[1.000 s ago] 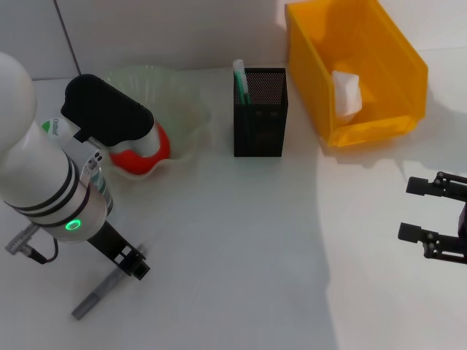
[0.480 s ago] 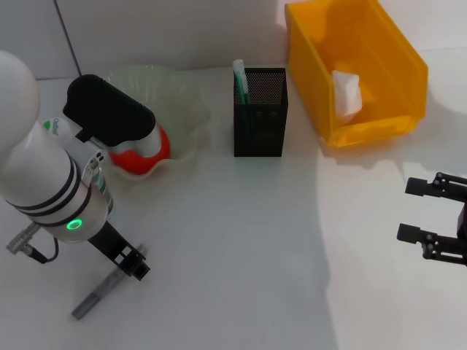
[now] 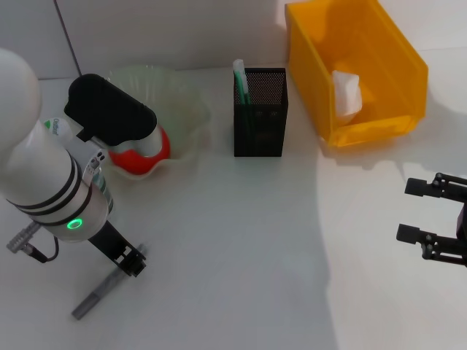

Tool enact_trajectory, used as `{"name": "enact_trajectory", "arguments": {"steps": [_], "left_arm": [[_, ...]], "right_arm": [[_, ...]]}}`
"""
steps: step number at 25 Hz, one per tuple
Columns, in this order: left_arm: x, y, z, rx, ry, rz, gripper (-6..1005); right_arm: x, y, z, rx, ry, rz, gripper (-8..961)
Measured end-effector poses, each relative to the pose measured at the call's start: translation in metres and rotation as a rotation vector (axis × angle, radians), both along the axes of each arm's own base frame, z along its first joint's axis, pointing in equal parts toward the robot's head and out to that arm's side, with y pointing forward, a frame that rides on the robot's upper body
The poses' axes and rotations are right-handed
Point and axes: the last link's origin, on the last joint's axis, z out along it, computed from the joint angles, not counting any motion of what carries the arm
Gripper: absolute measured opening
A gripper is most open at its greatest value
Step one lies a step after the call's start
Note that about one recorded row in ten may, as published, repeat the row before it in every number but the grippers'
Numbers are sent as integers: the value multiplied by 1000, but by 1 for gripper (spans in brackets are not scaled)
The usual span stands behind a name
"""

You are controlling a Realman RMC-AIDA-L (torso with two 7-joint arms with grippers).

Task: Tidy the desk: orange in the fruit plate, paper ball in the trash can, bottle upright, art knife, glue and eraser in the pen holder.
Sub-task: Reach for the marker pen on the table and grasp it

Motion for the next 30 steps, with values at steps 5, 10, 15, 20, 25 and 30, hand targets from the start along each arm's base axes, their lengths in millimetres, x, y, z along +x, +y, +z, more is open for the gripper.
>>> {"name": "enact_trajectory", "arguments": {"steps": [5, 10, 15, 20, 25, 30], "left_arm": [[-3, 0, -2, -4, 6, 6, 357], [-5, -1, -4, -15, 19, 10, 356], [-5, -1, -4, -18, 22, 9, 355], [-6, -1, -5, -21, 24, 8, 354], [-6, -1, -5, -21, 25, 8, 353], [-6, -2, -6, -24, 26, 6, 352]], "right_arm": [[0, 1, 0, 1, -3, -1, 710], [-1, 3, -1, 1, -6, 1, 710], [-2, 4, -3, -4, -7, 4, 710], [-2, 5, -4, -6, -10, 5, 710], [-3, 5, -4, -6, -10, 5, 710], [-3, 7, -4, -3, -14, 3, 710]]}}
